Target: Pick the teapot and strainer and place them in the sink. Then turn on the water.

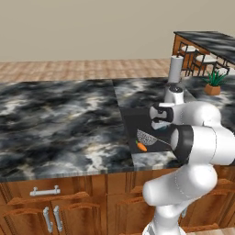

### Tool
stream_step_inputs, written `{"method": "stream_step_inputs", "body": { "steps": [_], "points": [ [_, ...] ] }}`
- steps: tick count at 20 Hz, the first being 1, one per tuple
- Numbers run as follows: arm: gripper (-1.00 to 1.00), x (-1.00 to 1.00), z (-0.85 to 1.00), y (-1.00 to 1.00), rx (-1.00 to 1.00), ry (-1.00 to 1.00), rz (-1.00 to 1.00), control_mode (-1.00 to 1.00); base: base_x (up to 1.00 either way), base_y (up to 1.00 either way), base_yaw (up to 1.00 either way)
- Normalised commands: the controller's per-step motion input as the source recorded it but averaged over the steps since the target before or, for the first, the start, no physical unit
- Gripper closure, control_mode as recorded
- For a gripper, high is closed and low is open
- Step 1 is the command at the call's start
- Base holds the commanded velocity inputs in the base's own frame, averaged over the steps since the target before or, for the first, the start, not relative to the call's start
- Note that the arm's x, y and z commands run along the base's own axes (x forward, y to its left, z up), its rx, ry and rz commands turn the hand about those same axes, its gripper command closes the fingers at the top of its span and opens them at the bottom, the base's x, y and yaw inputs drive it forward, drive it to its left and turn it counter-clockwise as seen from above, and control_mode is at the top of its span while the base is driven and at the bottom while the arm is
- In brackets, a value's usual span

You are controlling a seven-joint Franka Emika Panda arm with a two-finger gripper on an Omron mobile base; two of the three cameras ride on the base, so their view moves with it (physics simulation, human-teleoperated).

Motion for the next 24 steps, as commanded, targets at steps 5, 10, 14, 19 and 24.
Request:
{"method": "stream_step_inputs", "body": {
  "steps": [5, 10, 14, 19, 24],
  "points": [
    [1.00, 0.31, -0.26, 0.00, 0.00, 0.00, 0.00, -1.00, 0.00, 0.00, 0.00],
    [1.00, 0.43, -0.32, 0.00, 0.00, 0.00, 0.00, -1.00, 0.00, 0.00, 0.00],
    [1.00, 0.29, -0.27, 0.00, 0.00, 0.00, 0.00, -1.00, 0.00, 0.00, 0.00],
    [1.00, 0.17, -0.21, -0.03, 0.00, 0.00, 0.00, -1.00, 0.00, 0.00, 0.00],
    [1.00, 0.16, -0.27, -0.08, 0.00, 0.00, 0.00, -1.00, 0.00, 0.00, 0.00]
  ]
}}
